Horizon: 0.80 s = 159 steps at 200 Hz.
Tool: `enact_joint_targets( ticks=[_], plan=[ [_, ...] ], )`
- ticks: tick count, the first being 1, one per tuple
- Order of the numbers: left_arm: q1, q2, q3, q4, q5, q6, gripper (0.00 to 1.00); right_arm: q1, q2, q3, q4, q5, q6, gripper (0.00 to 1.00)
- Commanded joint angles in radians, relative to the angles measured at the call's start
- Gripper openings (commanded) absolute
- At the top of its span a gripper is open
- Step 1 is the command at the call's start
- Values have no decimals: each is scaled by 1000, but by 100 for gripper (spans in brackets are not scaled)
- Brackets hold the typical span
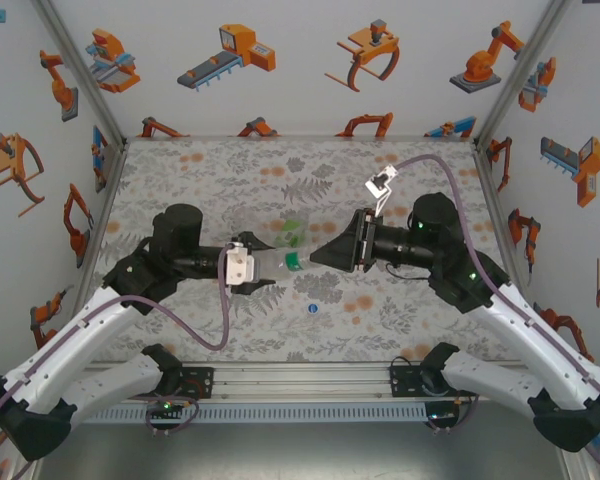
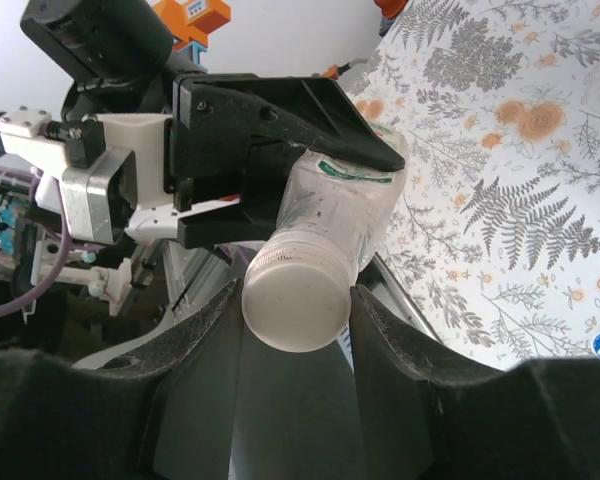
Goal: Screw on the bottle caps
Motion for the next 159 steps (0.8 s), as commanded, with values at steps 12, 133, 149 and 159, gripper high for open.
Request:
enact_joint_targets(
  ticks=[12, 133, 149, 159],
  plan=[
    [-77, 31, 11, 165, -38, -45, 0, 13, 88, 54, -101, 5, 126, 0],
    [-185, 197, 77, 103, -323, -92, 0, 11, 108, 171, -479, 323, 17, 0],
    [-191, 225, 92, 103, -336, -123, 0, 11, 114, 174, -481, 337, 13, 0],
    [-194, 243, 104, 102, -348, -145, 0, 11, 117, 174, -480, 343, 15, 0]
  ],
)
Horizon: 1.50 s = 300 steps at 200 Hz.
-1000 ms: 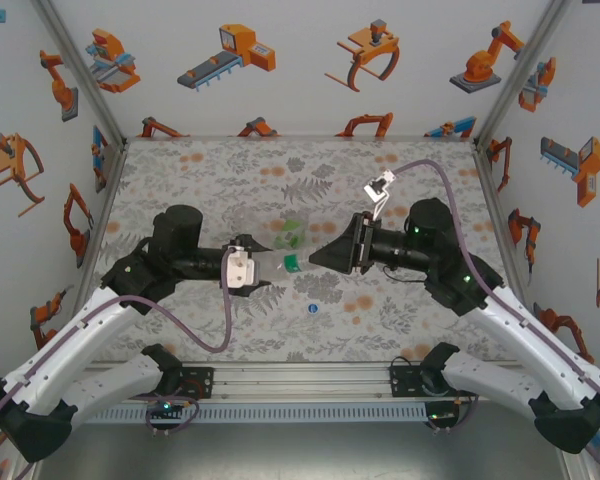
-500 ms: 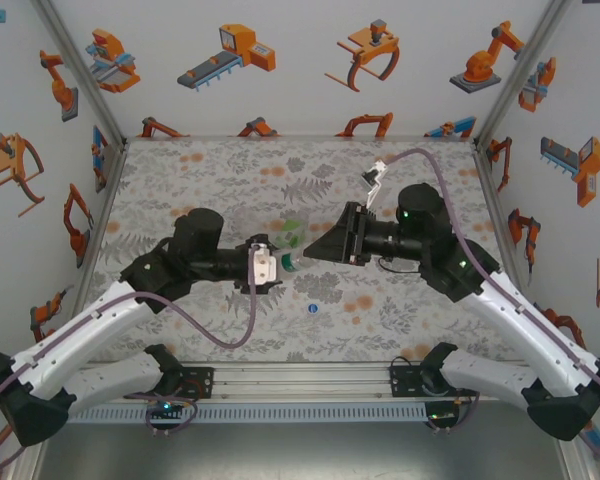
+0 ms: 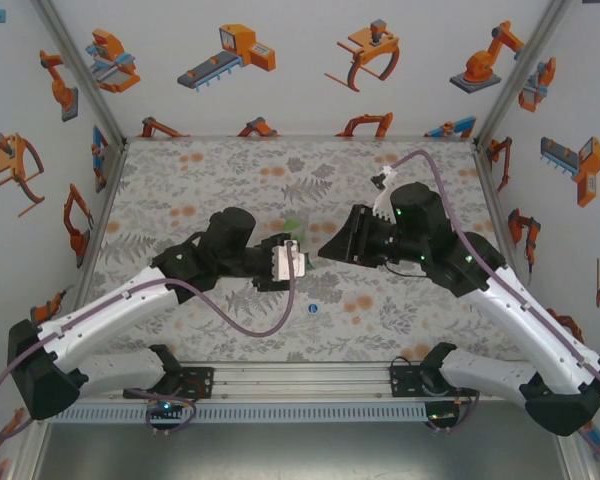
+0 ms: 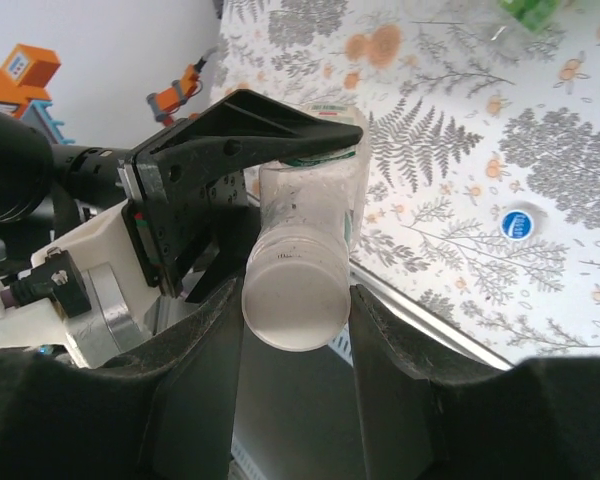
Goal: Screw on the bottle caps
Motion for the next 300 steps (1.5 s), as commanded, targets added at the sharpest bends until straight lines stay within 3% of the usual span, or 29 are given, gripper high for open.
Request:
enact_joint_targets(
  ticks=[1, 41, 81, 112, 181, 300],
  plan=[
    [-10, 15, 70, 47, -6, -75, 0, 4, 16, 17, -91, 68, -40, 0],
    [-29, 60, 90, 57, -21, -126, 0, 4, 33, 0, -65, 67, -32, 0],
    [-43, 15, -24, 219, 30, -74, 0, 2, 45, -8, -59, 64, -14, 2],
    [-43, 12, -40, 251, 48, -50, 0, 2, 52, 5, -83, 70, -6, 6],
    [-45, 41, -67, 379, 44, -116, 0, 3, 45, 26, -87, 61, -2, 40],
    [-44, 88, -36, 353, 32, -148, 0, 2, 36, 33, -76, 72, -15, 59]
  ],
)
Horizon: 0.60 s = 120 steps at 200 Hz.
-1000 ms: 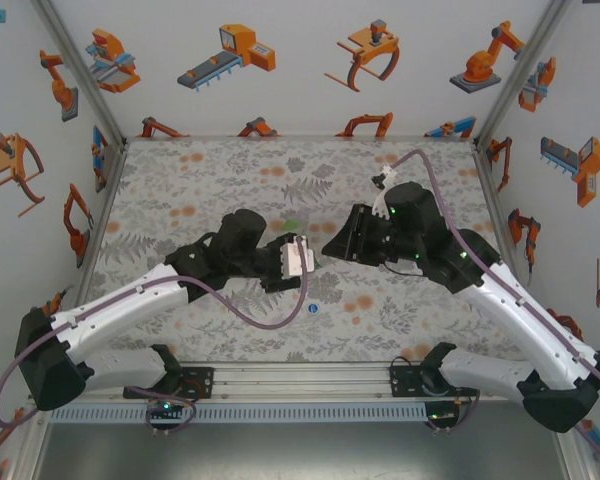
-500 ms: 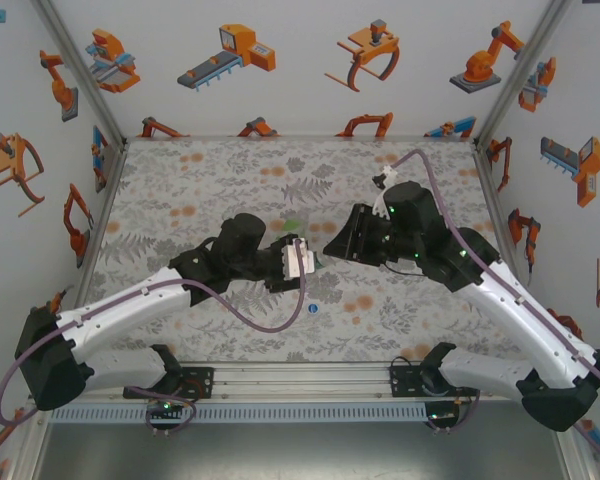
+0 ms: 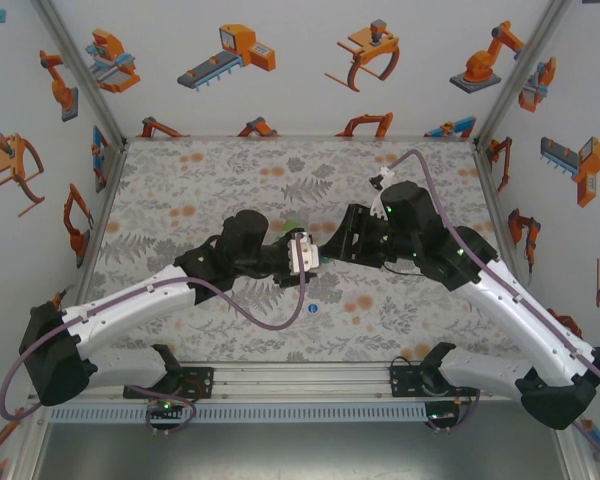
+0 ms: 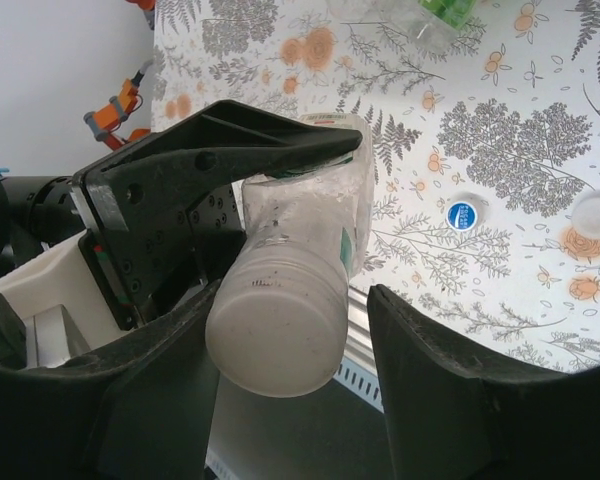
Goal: Screw on the bottle caps
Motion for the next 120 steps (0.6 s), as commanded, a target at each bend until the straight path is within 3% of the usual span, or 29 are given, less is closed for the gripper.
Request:
enact_joint_targets(
  ticks=[1, 28, 72, 120],
  plan=[
    [-5, 7, 36, 40, 28, -19, 0, 4, -7, 16, -12, -1, -9, 60],
    [-5, 15, 45, 27, 19, -19, 0, 3, -22, 33, -22, 16, -33, 69],
    [-3, 16, 57, -14, 13, -24, 0, 3, -87, 103, -97, 73, -149, 71],
    [1, 9, 81, -121, 85, 0, 0, 3, -197, 112, -87, -7, -572, 68]
  ],
)
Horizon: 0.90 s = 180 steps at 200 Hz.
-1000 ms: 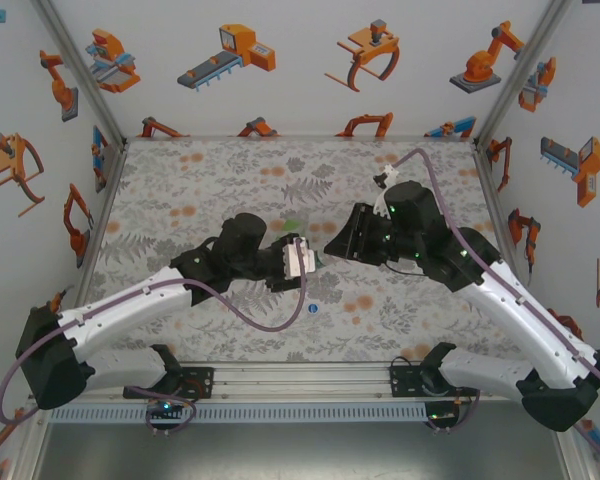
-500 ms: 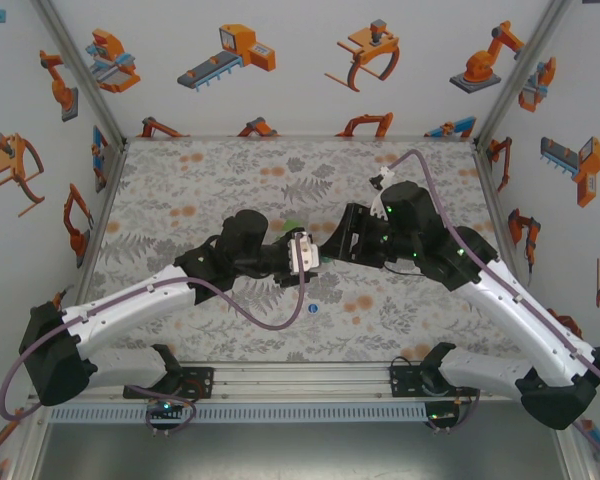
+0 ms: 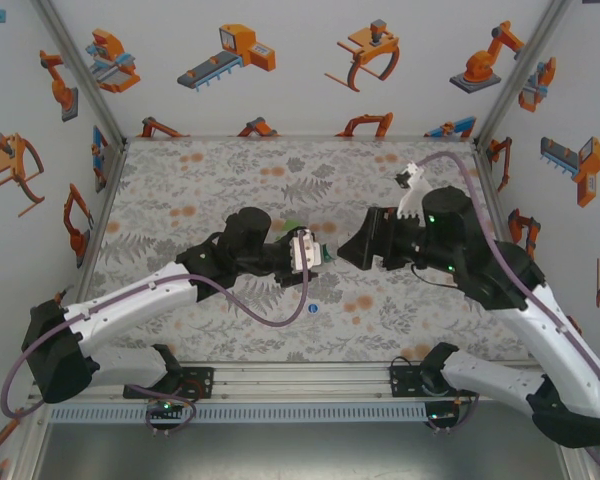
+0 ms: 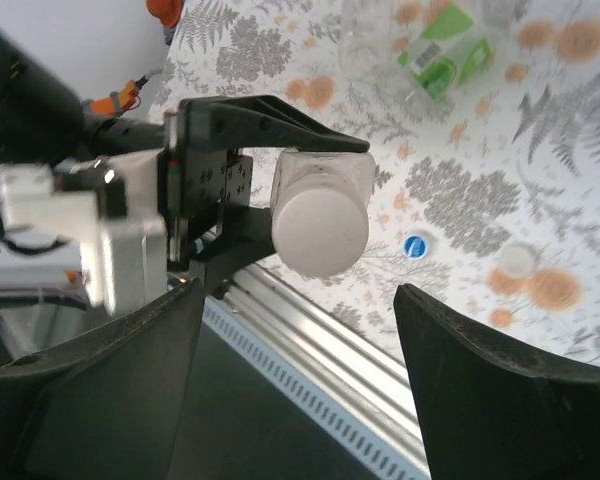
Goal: Screw on the bottle caps
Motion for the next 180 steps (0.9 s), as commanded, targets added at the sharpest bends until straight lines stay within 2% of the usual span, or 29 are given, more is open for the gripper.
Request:
enact_joint_targets(
  ticks=[1, 19, 44, 67, 86, 134, 180],
  plan=[
    [1, -10, 42, -72, 71, 8, 0, 3, -50, 18, -3, -55, -308, 67],
    [2, -21, 42, -112, 127, 28, 0, 3, -93, -12, 41, -129, -512, 62],
    [2, -38, 48, -178, 215, 61, 0, 3, -127, -42, 72, -275, -777, 62],
    [1, -56, 49, -228, 290, 82, 0, 3, -84, -1, -30, -431, -998, 65],
    [1, -61, 60, -278, 336, 94, 0, 4, -32, 39, -114, -528, -1100, 68],
    [1, -66, 71, -317, 367, 89, 0, 5, 46, 53, -127, -597, -1154, 73],
    [1, -61, 77, -322, 370, 86, 0, 5, 90, 39, -100, -607, -1157, 71]
  ],
)
